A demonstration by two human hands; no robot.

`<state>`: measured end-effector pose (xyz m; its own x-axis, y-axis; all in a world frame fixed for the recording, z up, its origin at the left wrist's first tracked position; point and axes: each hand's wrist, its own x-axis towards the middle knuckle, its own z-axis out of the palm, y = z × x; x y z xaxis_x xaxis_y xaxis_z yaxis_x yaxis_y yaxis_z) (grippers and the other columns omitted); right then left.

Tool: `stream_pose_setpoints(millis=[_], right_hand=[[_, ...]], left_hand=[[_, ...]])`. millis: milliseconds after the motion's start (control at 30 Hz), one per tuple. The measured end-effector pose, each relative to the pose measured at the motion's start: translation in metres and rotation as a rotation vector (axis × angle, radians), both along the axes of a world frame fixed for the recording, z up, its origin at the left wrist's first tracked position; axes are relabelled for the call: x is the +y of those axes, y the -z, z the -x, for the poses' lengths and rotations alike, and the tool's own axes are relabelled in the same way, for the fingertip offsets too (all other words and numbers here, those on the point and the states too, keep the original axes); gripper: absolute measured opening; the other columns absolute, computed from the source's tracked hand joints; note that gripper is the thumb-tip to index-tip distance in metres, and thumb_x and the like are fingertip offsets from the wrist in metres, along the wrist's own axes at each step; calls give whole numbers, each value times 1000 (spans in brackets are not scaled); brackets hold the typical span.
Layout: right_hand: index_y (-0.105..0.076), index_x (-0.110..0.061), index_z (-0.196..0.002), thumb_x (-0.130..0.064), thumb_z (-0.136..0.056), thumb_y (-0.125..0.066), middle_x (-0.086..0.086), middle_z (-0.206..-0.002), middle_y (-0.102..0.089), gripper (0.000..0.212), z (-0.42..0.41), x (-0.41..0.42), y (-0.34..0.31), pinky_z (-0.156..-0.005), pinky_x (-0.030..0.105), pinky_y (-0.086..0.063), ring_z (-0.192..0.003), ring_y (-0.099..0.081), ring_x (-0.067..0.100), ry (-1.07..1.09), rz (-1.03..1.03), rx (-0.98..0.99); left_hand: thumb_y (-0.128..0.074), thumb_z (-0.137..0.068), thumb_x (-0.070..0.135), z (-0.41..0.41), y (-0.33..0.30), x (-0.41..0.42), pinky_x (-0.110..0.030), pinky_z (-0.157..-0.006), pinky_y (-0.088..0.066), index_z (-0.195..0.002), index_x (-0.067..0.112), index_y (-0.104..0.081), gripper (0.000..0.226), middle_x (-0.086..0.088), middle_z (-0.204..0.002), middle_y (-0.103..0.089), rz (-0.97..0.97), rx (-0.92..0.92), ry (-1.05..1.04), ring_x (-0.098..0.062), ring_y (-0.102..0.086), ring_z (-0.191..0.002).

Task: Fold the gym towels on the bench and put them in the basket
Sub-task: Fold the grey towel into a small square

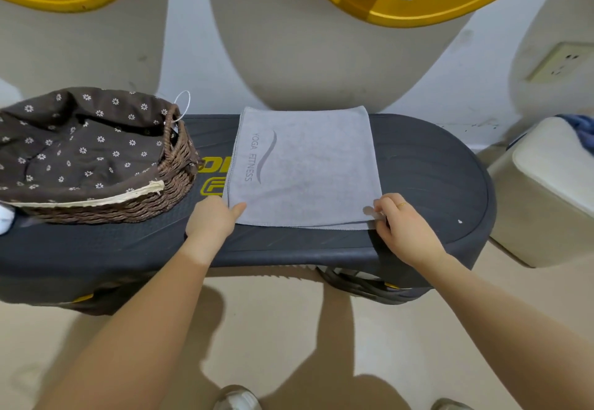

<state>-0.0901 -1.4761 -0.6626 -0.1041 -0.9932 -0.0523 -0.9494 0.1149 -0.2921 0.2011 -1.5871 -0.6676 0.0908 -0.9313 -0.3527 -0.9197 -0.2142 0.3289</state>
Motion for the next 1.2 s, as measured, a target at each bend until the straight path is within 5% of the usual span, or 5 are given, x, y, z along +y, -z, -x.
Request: stream_pose_setpoints(millis=[300, 600, 833, 1033, 1200], right_hand=[[-54, -11, -109, -10, -98, -38, 8, -117, -48, 19, -1, -1, 5, -79, 28, -51, -89, -56, 23, -25, -97, 14], [-48, -17, -113, -11, -95, -40, 6, -119, -46, 22, -3, -2, 0, -74, 32, -53, -85, -55, 24, -80, -159, 23], [-52, -17, -118, -14, -93, -46, 3, -121, -45, 26, 3, 1, 0, -76, 21, -44, -87, -49, 16, -138, -130, -38], [-57, -25, -123, -12, -93, -46, -2, -129, -49, 35, 13, 3, -3, -78, 25, -49, -106, -56, 20, -187, -75, 33], [-64, -25, -118, -20, -92, -52, -3, -122, -55, 29, 18, 4, -4, -80, 25, -46, -108, -57, 18, -215, -56, 15]], left_hand=[[-56, -88, 34, 1, -21, -14, -31, -75, -40, -111, -3, -55, 43, -18, -112, -58, -167, -85, 151, -29, -50, -89], [-49, -83, 8, -6, -1, -9, -29, -60, -29, -53, 5, -39, 31, -9, -61, -42, 44, 60, -58, -30, -43, -73], [-51, -93, 20, -4, 2, 6, -41, -72, -40, -116, -2, -44, 33, -23, -116, -54, 155, -20, -104, -41, -53, -105], [-68, -50, -15, -17, 23, 18, -36, -73, -31, -72, 11, -57, 35, -9, -82, -57, 714, -165, 634, -26, -44, -87], [-34, -87, 17, -11, 21, 23, -36, -101, -36, -102, 6, -64, 35, -11, -112, -66, 494, -65, 862, -31, -60, -112]])
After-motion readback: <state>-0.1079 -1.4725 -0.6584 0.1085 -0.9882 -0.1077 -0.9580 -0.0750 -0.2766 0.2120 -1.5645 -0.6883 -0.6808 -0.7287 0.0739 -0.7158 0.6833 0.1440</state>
